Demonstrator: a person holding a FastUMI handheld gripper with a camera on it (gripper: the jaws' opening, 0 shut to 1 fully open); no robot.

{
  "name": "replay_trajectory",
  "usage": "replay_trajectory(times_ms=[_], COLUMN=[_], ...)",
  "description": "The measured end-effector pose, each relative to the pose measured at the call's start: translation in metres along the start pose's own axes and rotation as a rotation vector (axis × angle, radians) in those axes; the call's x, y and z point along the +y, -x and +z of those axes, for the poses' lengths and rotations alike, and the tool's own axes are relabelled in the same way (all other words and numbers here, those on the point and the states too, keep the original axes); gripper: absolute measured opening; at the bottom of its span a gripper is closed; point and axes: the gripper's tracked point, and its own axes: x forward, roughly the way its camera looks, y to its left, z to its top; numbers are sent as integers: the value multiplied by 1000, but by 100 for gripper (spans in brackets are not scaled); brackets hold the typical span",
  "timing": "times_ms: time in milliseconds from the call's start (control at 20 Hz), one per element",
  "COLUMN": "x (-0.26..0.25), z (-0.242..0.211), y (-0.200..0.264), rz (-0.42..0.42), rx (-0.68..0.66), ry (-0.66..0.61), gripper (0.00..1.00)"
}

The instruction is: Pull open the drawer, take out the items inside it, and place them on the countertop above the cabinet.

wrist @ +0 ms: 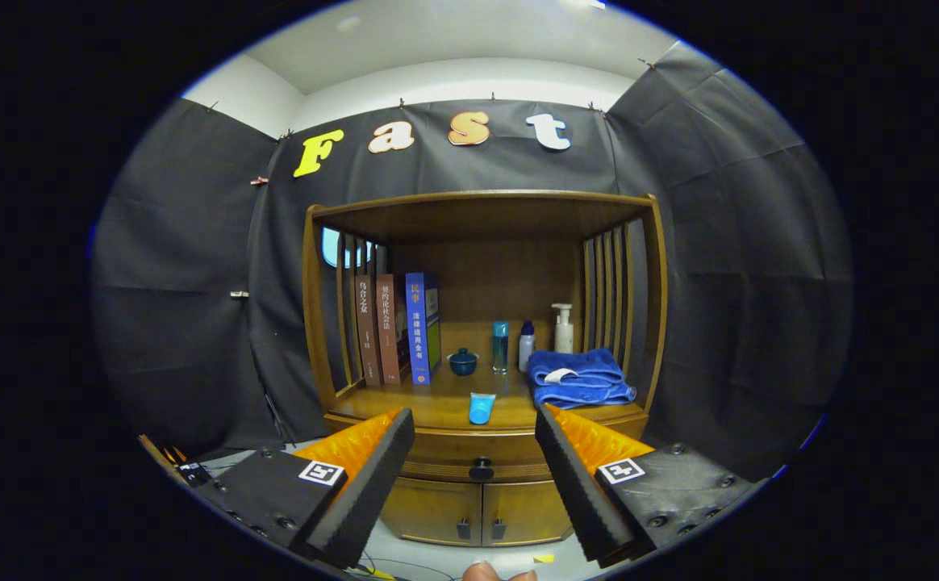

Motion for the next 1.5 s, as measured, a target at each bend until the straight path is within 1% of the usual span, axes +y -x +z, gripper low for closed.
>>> replay_trajectory(times_ms=[400,1500], x=[7,10], z=[8,5], y=[7,4], rz=[3,5], rx=[-25,-10], ry=[9,22], gripper=[99,98])
